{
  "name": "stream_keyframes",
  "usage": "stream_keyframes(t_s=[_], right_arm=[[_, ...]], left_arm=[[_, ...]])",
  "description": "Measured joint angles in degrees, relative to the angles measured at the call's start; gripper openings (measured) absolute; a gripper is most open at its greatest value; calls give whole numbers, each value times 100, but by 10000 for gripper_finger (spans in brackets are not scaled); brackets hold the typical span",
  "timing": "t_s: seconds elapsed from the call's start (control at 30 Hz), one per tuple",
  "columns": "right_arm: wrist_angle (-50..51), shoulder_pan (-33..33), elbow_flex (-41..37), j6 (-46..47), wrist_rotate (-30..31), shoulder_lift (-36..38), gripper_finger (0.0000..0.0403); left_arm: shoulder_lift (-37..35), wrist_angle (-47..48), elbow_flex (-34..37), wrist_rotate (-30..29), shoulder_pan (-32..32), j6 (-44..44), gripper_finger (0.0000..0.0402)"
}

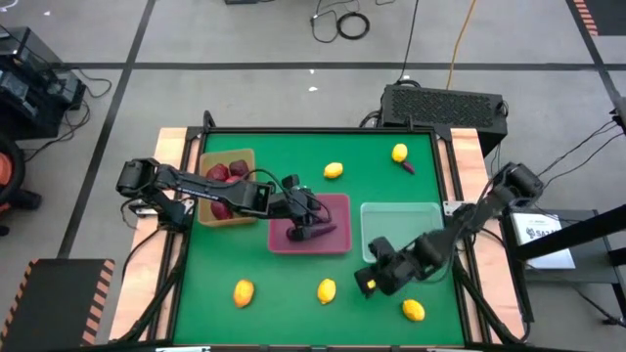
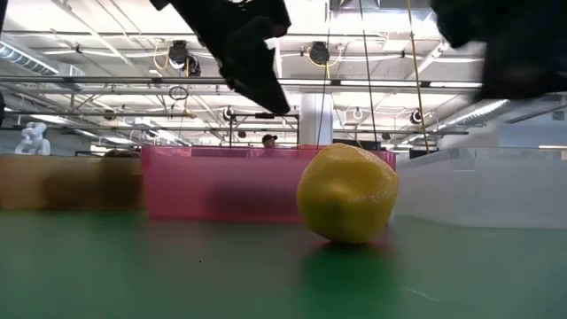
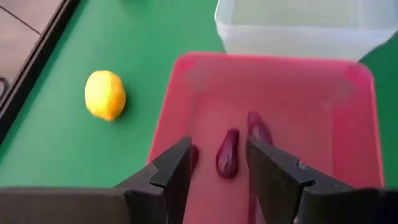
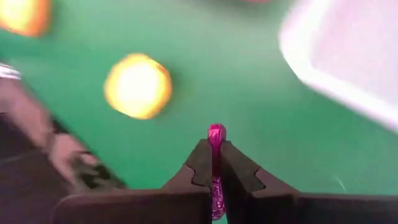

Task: Sort produce into baskets
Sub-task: Put the violet eggplant into the pink bin

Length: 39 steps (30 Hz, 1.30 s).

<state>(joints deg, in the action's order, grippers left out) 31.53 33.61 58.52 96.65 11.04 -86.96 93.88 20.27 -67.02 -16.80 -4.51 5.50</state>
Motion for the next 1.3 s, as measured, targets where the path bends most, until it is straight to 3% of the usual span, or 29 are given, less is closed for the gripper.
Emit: stream_keyframes(t_s=[0.23,0.47,0.57,0.73,1.07,1.3], right_arm=[[-797,-1018,2,-1863,1008,341,3],[-1783,-2150,2,-3875,974,341,4],[-1869,-2541,2,-4350,642,341,4],[-1791,-2931,2,-5058,-120,341,26],[-1027,-3314,2,-5755,-453,411,135],[344,-3680,2,-6495,-525,923,178]], left_arm=[[-196,1246,4,-4,0,306,160],[-425,2555,4,-153,-196,1223,160],[-462,2919,4,-331,-391,1679,160],[-465,3009,0,-633,-748,2451,160],[-465,2800,0,-1279,-1108,4461,160],[-463,1760,-2,-1370,-1054,4719,160]])
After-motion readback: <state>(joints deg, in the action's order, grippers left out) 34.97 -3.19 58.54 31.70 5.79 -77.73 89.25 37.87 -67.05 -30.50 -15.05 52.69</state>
